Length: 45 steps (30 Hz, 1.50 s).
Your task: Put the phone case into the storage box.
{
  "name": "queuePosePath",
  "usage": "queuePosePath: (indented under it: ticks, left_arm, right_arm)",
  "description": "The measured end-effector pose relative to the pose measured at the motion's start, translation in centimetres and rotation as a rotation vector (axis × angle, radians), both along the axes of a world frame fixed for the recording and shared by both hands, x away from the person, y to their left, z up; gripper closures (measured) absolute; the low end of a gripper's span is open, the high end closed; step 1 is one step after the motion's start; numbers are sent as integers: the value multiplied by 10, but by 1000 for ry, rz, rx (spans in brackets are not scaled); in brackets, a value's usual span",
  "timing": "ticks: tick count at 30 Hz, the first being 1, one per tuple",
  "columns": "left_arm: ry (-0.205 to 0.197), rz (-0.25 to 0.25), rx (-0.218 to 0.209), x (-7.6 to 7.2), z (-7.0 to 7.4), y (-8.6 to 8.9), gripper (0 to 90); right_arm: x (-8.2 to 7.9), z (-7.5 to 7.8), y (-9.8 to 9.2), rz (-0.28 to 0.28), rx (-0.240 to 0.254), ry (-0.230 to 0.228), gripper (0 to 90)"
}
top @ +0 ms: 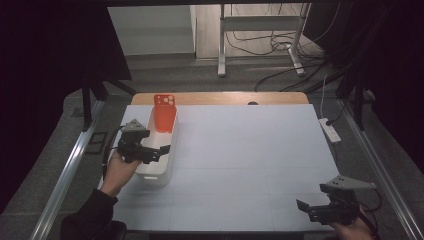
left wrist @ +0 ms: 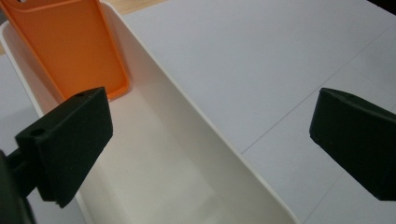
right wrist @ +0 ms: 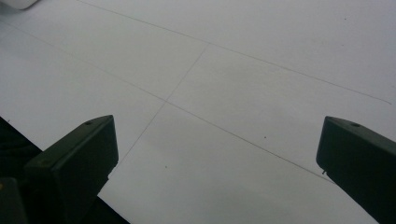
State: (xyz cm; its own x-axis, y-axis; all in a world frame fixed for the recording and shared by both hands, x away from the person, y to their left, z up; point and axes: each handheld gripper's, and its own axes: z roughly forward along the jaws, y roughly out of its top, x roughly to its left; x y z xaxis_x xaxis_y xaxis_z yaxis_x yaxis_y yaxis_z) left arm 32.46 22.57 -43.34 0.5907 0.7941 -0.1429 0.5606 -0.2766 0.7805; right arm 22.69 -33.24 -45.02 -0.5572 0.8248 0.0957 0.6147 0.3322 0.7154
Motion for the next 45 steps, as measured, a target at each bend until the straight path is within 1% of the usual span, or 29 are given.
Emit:
queuePosePath:
  ticks: [2,8,16,23,27,38,43,45]
  left_arm:
    - [-2,-4,-4,-3,-1,0,4]
    - [-3,8,-7,-13,-4,2,4]
    - [-5,20,-20,-27,-6,9,4]
    - [-4,33,-18,-40,-8,13,4]
    - [-5,37,-14,-44,-9,15,4]
    - [-6,47,-23,-63,-10,20,5]
    - [-7,52,-23,-67,-11,21,5]
    - [-7,57,-20,-72,-12,23,5]
  right_arm:
    - [0,0,0,0,1,0,0]
    - [0,0,0,2,1,-3,0]
    - [0,0,0,5,-1,-5,0]
    - [-1,0,0,5,0,-7,0]
    - [-1,0,0,5,-1,-7,0]
    - [-1,0,1,3,-8,-6,0]
    - [-1,0,1,3,-7,-8,0]
    - [-1,0,1,3,-7,-7,0]
